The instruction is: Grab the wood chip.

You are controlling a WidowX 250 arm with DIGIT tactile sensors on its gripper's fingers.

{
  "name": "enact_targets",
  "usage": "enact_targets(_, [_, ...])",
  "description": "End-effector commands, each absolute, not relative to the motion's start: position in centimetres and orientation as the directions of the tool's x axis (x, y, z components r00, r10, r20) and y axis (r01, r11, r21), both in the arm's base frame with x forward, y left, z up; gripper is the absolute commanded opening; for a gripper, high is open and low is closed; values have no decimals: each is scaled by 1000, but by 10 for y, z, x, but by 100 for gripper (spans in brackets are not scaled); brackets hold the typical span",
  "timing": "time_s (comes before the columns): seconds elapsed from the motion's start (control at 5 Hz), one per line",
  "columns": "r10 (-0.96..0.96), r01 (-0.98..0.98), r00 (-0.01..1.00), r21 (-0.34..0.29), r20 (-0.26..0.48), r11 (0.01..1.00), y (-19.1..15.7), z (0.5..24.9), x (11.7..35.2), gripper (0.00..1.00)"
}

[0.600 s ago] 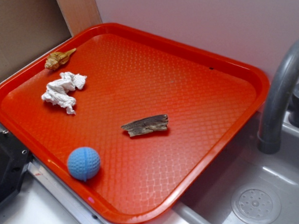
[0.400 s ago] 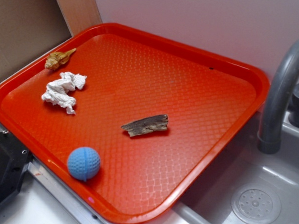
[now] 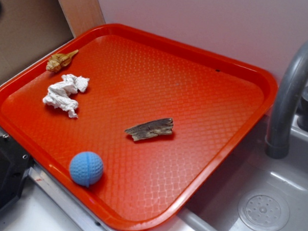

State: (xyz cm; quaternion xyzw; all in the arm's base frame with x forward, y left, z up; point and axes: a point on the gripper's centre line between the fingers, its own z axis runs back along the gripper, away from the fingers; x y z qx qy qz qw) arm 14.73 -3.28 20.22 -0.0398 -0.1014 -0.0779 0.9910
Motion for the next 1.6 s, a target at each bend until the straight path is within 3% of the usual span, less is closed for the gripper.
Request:
enact_targets(0.0, [-422,467,851,-81,312,881,-71,167,199,100])
enact_targets(0.4, [-548,575,811,-107,204,811,-123,116,217,100])
enact_targets(0.8, [-585,594,804,-116,105,796,-138,73,232,100])
enact_targets(1.2, [-666,666,745,-90,26,741,-153,38,221,100])
enact_targets(1.4, [-708,706,706,-115,28,699,-163,26,213,100])
